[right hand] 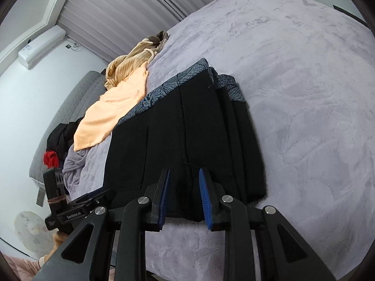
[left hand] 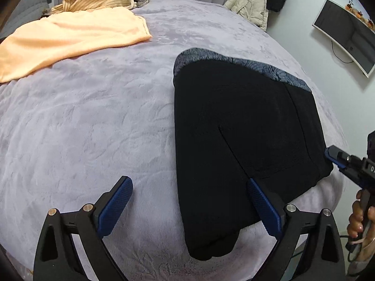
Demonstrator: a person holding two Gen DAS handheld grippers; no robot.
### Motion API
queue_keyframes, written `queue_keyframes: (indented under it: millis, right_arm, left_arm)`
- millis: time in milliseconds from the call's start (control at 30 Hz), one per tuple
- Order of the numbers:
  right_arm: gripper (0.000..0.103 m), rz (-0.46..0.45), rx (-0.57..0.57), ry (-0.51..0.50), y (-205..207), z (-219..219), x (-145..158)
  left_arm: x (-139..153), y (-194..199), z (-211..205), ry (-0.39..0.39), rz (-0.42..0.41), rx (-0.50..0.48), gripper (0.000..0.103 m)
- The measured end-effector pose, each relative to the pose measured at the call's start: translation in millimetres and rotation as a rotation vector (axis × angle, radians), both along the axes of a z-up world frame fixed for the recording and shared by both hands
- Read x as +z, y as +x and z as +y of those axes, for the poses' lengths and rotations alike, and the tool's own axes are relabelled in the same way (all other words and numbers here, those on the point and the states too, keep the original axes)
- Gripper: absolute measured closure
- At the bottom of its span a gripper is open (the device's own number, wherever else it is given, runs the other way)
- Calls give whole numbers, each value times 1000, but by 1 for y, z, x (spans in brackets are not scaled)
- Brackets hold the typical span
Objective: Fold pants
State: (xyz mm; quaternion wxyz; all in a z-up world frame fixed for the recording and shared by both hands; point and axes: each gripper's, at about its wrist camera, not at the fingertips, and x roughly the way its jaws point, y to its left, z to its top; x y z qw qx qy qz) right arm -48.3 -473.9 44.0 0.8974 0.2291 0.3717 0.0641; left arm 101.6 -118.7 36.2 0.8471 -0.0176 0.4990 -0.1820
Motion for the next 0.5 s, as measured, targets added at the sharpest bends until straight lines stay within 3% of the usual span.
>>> queue_keyframes:
  millis: [133,200,300,500]
  right_arm:
    - [75,7,-1,-69,-1,8,2]
    - [75,9,-7,-109,-1,15,4]
    - [75,5,-12,-135,-2,19,5]
    - [75,-5,-23,-99,-4,15,4]
  left_arm:
    - [25,33,2,51,-111,71,4]
    - [21,53,-1,53,-92,83,4]
    - [-5,63,-14,150,-43,78,4]
    - [-5,49,-14,163,-92,66,3]
